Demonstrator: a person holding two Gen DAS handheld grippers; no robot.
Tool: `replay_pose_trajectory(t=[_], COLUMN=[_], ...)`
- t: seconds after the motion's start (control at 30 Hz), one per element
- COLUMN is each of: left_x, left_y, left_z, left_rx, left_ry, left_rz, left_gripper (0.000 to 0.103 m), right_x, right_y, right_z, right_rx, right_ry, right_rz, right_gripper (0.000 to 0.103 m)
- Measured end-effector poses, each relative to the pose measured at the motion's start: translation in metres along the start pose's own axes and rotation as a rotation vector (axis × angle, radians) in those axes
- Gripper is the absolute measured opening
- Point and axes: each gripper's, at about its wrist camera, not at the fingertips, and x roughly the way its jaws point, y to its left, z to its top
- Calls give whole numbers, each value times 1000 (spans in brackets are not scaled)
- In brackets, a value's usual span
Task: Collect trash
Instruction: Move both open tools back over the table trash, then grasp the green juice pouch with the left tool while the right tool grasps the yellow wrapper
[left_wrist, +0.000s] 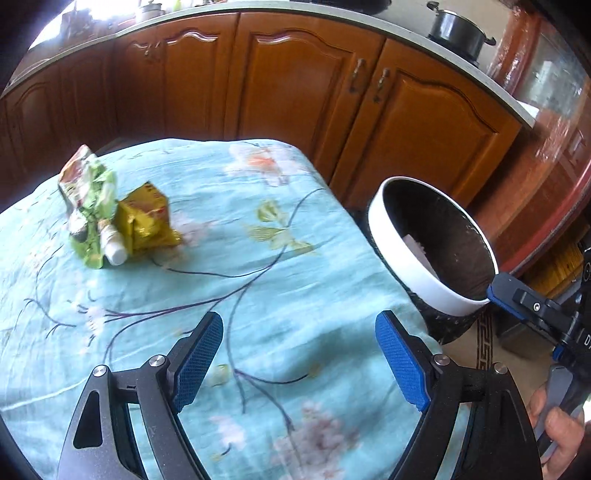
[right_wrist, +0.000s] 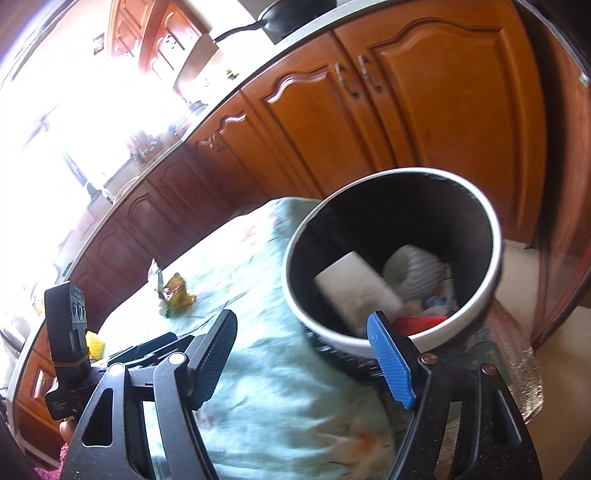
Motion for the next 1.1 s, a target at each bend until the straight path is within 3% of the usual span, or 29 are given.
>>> replay_pose_trajectory(t=[0.43, 0.93, 1.1], left_x=[-35, -43, -40], left_y=[78, 128, 140], left_z=[-19, 10, 17], left_rx=[-179, -254, -263], left_ry=[-29, -85, -89], left_rz=[82, 120, 133], left_gripper=[85, 85, 85], right_x=[44, 111, 141], right_y=[61, 106, 130], right_z=[-20, -8, 7], right_rx=[-84, -143, -156], right_ry=[85, 180, 213], right_rz=[71, 137, 202], right_gripper=[75, 74, 61])
